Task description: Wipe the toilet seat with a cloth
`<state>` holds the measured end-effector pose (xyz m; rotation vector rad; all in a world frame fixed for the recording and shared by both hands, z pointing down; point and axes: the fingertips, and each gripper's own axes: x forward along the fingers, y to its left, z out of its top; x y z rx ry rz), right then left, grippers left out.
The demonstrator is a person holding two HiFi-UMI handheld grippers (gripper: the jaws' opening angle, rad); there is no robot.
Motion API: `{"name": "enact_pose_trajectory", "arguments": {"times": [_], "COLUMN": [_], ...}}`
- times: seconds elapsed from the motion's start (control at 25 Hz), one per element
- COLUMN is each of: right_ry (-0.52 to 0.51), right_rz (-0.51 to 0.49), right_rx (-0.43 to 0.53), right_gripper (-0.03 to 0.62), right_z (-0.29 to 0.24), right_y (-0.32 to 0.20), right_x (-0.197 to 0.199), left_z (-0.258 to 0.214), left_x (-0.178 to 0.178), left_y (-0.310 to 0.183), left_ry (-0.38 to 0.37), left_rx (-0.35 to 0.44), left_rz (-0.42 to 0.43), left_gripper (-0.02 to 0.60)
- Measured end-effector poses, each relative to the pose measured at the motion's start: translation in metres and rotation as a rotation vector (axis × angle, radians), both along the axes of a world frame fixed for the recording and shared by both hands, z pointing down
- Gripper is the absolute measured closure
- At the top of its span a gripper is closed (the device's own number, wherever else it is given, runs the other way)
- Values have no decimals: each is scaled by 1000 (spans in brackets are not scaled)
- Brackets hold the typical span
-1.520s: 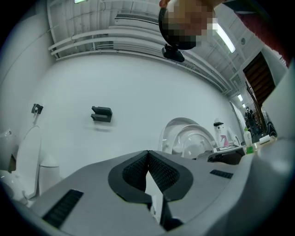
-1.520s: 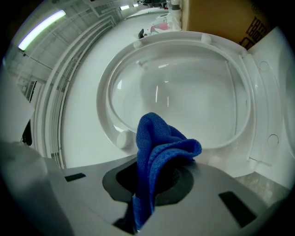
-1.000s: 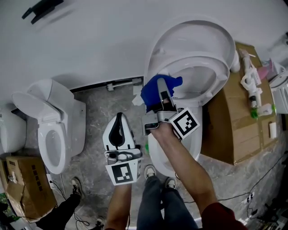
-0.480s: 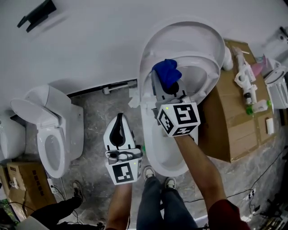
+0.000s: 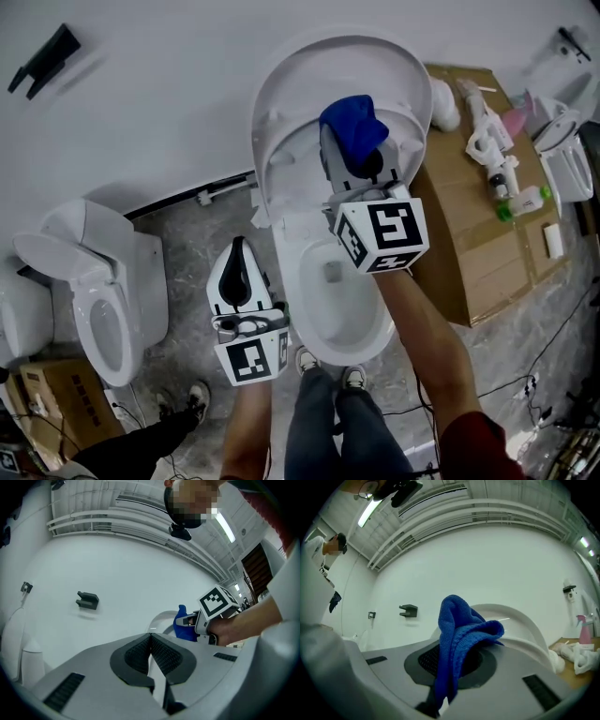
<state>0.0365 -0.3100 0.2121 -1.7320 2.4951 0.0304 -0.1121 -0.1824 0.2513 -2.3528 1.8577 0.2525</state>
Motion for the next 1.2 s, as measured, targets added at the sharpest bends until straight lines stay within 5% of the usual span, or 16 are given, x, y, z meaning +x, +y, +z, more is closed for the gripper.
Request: {"name": "enact_pose_trajectory", "arguments": {"times": [0.64, 1.2], "right_ry": [50, 135], "right_rz": [155, 248], "right_rx": [-30, -66], "right_gripper": [540, 540], "right_z": [23, 78], "right_y": [-2, 4], "right_x": [130, 180], "left_z": [10, 34], "left_x": [60, 68], "left_y": [-5, -12], "left_ry": [-11, -24], "left_rx": [-11, -27], "left_rz": [75, 89], "left_gripper": [566, 566]}}
